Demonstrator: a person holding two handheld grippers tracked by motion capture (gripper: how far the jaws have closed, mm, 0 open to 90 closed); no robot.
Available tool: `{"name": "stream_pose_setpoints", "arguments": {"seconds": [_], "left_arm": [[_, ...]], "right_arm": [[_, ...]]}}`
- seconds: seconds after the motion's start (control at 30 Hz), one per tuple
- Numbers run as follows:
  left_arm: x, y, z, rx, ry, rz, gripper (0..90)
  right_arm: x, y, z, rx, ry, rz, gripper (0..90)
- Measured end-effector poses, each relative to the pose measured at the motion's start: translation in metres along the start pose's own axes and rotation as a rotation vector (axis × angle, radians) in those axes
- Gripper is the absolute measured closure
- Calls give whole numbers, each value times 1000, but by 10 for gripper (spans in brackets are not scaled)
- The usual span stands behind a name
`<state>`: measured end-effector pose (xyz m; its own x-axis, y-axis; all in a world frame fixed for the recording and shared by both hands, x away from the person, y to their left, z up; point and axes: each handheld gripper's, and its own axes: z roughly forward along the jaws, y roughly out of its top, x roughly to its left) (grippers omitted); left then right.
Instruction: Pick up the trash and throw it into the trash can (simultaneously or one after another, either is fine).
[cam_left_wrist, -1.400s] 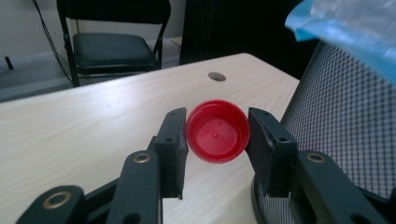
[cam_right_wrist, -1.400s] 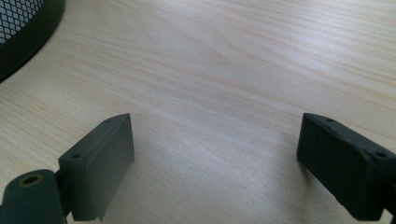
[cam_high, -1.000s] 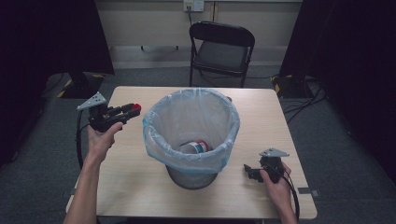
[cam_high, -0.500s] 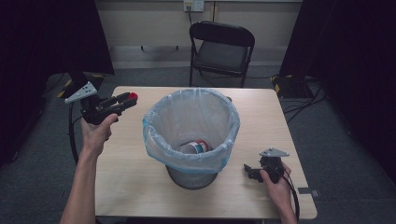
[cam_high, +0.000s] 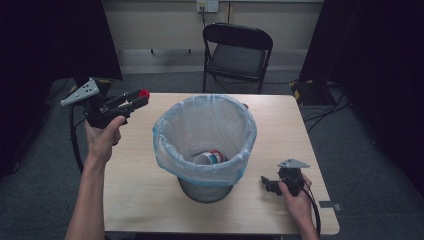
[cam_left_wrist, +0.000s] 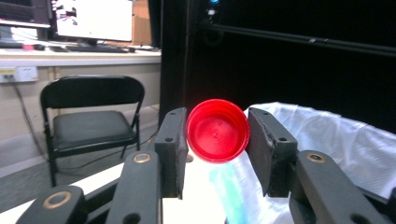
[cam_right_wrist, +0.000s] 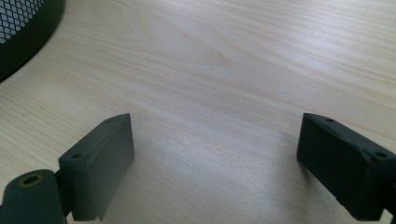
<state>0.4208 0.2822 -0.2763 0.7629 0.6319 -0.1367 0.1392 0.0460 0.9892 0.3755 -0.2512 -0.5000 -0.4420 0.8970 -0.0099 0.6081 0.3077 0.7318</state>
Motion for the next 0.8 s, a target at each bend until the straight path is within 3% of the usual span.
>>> {"name": "stream_pose_setpoints", "arguments": {"seconds": [0.4, 0.63, 0.8], "left_arm": [[-22, 21, 4, -29, -89, 13, 592], [-38, 31, 13, -62, -182, 16, 591], [-52, 37, 25, -4, -187, 51, 591]], "right_arm": [[0, 0, 0, 0, 0, 0, 101], [0, 0, 0, 0, 0, 0, 101], [0, 0, 0, 0, 0, 0, 101]]}}
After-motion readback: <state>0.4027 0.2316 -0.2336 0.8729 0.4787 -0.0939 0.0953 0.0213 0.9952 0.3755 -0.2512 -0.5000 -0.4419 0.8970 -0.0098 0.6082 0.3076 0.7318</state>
